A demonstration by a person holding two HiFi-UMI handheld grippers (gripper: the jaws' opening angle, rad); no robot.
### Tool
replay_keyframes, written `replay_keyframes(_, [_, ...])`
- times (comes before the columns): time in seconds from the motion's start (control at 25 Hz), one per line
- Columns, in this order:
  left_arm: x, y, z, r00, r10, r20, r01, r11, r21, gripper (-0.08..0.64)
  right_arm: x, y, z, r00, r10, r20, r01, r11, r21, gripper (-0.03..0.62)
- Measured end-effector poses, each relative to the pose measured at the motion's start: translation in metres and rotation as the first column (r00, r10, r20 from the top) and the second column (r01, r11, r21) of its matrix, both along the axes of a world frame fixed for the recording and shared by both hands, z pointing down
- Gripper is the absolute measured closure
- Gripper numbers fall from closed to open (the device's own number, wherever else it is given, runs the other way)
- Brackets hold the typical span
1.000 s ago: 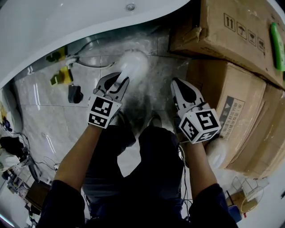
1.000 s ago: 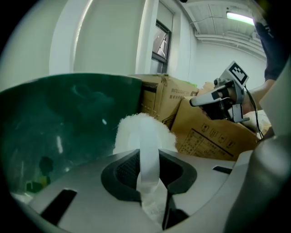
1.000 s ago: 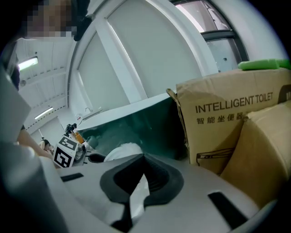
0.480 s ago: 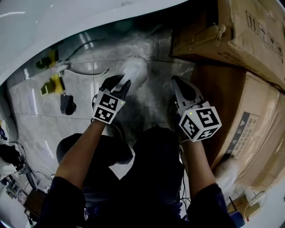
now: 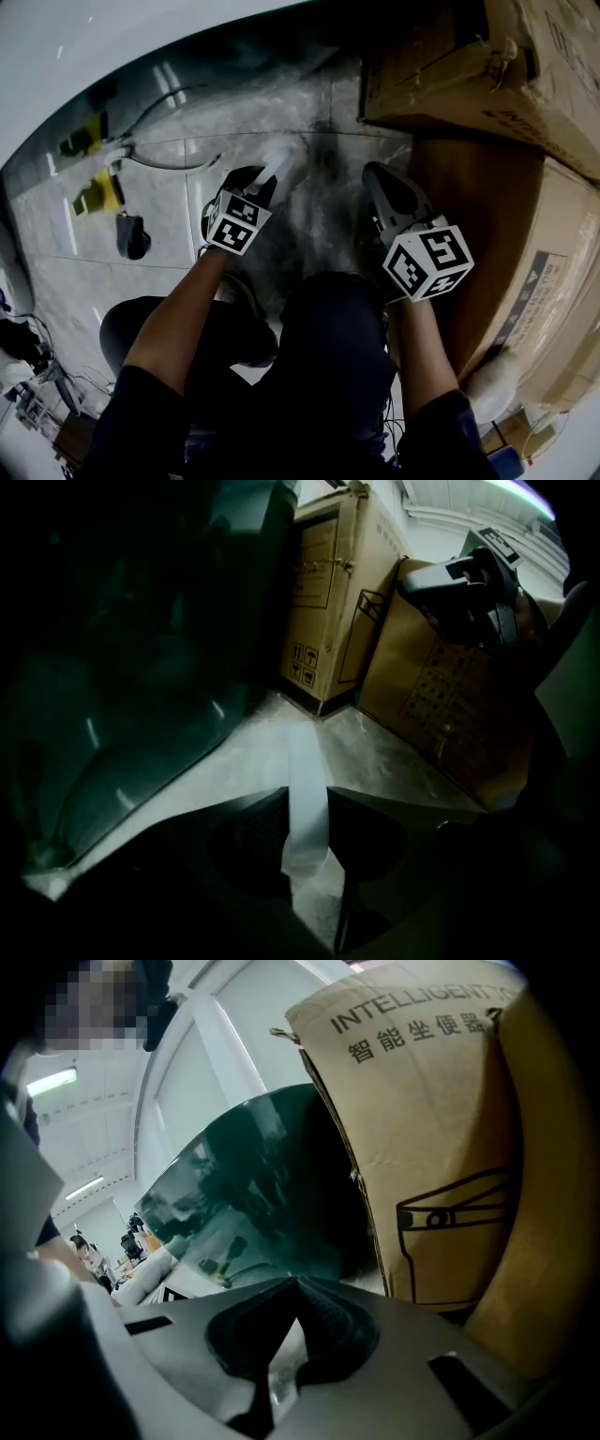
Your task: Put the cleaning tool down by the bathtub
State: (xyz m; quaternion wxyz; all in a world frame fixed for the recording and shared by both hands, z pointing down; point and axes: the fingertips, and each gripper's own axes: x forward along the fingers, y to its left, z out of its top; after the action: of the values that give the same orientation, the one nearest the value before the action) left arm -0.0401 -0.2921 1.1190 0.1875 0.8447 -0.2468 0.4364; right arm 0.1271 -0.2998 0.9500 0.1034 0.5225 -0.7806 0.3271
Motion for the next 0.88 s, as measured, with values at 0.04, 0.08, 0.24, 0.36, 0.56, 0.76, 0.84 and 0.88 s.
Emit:
replay_keyframes(0.04, [0.000,0.001,0.008,1.000,0.003,0.008,-0.003,1.000,-0.008,0.453,0.001,0.000,0.002,1.000,0.001,0.000,-0.001,1.000,0.000,0.588])
replay_keyframes(0.08, [0.000,0.002,0.015,1.000,0.007,0.018,-0.006,1.000,-0.017,0.453,0.001,0.001,0.004,1.000,0.002,-0.001,-0.002,1.000,-0.001,0.588])
replay_keyframes(0.24, [-0.003,0.006,0.043,0.998,0.019,0.061,-0.016,0.999,-0.044,0.453,0.003,0.002,0.012,1.000,0.000,-0.005,0.000,1.000,-0.004,0.588])
replay_keyframes(0.36, [-0.006,0.009,0.056,0.997,0.018,0.076,-0.014,0.998,-0.057,0.453,0.002,0.005,0.019,1.000,-0.008,-0.005,0.008,1.000,-0.009,0.588])
replay_keyframes(0.56, [-0.012,0.013,0.078,0.995,0.023,0.101,-0.016,0.997,-0.069,0.453,-0.005,0.008,0.033,1.000,-0.028,-0.006,0.028,0.999,-0.024,0.588])
replay_keyframes(0.76, [-0.013,0.014,0.085,0.994,0.021,0.104,-0.015,0.998,-0.056,0.453,-0.008,0.007,0.038,0.999,-0.047,-0.011,0.047,0.999,-0.028,0.588])
replay_keyframes(0.84, [-0.013,0.014,0.085,0.994,0.022,0.108,-0.017,0.998,-0.054,0.453,-0.009,0.007,0.038,0.999,-0.051,-0.012,0.051,0.998,-0.029,0.588])
replay_keyframes(0.88, [-0.013,0.014,0.085,0.994,0.022,0.111,-0.017,0.998,-0.053,0.453,-0.010,0.007,0.038,0.998,-0.054,-0.012,0.053,0.998,-0.028,0.588])
